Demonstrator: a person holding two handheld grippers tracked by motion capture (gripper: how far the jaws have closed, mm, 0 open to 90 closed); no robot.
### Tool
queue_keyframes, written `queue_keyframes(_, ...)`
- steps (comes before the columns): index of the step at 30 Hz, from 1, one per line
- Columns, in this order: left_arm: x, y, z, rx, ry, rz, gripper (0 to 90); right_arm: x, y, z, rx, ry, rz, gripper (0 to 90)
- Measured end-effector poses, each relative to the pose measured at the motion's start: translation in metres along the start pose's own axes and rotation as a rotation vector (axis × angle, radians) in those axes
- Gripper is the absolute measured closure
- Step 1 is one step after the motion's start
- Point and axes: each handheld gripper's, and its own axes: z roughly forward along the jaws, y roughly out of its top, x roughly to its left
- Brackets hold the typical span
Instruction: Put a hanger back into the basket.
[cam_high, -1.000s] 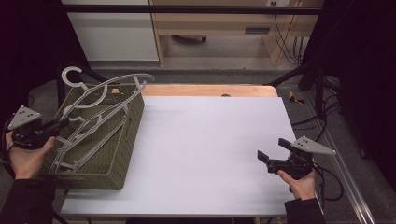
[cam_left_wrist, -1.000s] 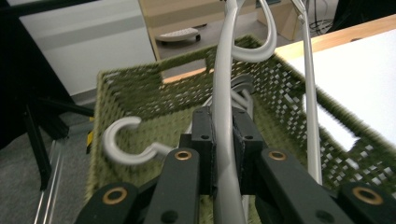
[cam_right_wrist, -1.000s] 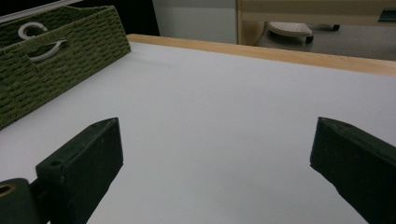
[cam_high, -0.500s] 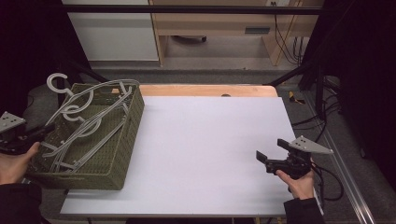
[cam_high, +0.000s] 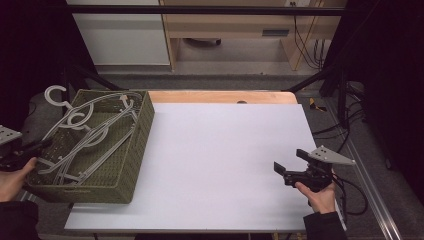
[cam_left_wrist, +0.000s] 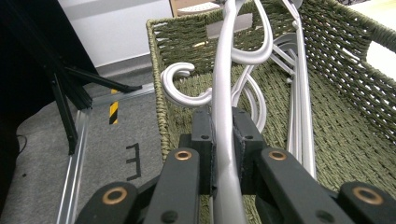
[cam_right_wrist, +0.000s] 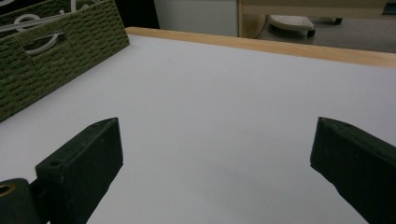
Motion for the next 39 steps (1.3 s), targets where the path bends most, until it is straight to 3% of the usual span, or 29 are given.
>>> queue_keyframes(9,-0.021,0.005,0.017,0.042,0.013,0.024,81.4,0.0,-0.001,0.001,0.004,0.004,-0.008,2.8)
queue_keyframes(20,-0.021,0.007,0.022,0.075,0.021,-0.006,81.3,0.002,0.0,0.0,0.001,0.006,-0.009,2.9)
queue_keyframes(23,-0.023,0.008,0.027,0.123,0.049,0.011,81.2,0.002,0.0,0.001,0.002,0.005,-0.009,2.9)
queue_keyframes(27,-0.021,0.008,0.031,0.174,0.045,0.0,80.9,0.002,0.001,0.0,0.002,0.006,-0.009,2.9)
queue_keyframes(31,-0.026,0.01,0.037,0.243,0.103,0.039,81.0,0.002,0.001,0.0,0.002,0.008,-0.007,2.9)
queue_keyframes(38,-0.024,0.01,0.038,0.252,0.096,0.019,80.7,0.002,0.0,0.0,0.002,0.009,-0.011,2.9)
queue_keyframes(39,-0.023,0.01,0.039,0.269,0.077,0.018,80.0,0.002,0.0,0.0,0.003,0.01,-0.013,2.9)
